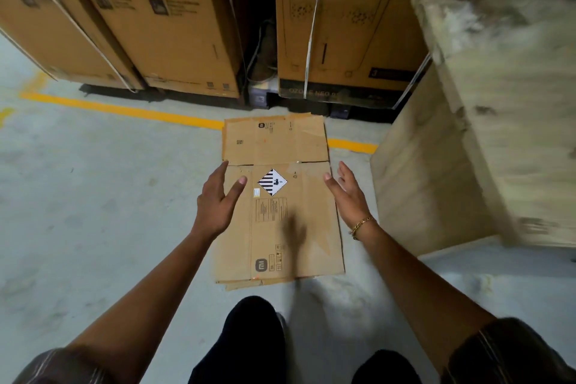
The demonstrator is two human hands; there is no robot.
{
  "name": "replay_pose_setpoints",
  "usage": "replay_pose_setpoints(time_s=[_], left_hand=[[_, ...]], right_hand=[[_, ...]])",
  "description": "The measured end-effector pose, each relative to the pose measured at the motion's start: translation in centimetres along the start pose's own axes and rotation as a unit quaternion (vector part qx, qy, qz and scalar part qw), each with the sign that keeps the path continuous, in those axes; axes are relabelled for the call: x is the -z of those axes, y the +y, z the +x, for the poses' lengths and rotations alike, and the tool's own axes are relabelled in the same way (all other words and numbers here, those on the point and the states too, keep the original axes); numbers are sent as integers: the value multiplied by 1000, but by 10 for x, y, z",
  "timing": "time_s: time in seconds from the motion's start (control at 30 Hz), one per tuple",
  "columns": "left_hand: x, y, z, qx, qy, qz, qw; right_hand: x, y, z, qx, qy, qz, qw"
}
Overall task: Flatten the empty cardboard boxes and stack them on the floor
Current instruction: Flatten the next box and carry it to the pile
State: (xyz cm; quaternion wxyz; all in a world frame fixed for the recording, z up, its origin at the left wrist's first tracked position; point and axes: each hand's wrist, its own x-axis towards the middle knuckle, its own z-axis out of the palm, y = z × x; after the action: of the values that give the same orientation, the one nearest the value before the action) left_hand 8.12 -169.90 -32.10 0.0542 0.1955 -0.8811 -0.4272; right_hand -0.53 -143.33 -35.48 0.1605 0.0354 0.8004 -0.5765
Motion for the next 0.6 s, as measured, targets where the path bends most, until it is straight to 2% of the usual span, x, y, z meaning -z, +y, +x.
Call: replay_pose_setpoints(time_s=[0.23,0.37,0.6], left_hand=[[75,157,-12,-36,-49,-24,998],[98,245,-20,-70,-81,-24,994],[78,382,-27,-156,-169,0,973]], right_hand=[[83,-137,-81,8,11,-24,1000],[147,-200,-125,-4,61,-45,997],[279,-243,-181,-52,164,-4,985]])
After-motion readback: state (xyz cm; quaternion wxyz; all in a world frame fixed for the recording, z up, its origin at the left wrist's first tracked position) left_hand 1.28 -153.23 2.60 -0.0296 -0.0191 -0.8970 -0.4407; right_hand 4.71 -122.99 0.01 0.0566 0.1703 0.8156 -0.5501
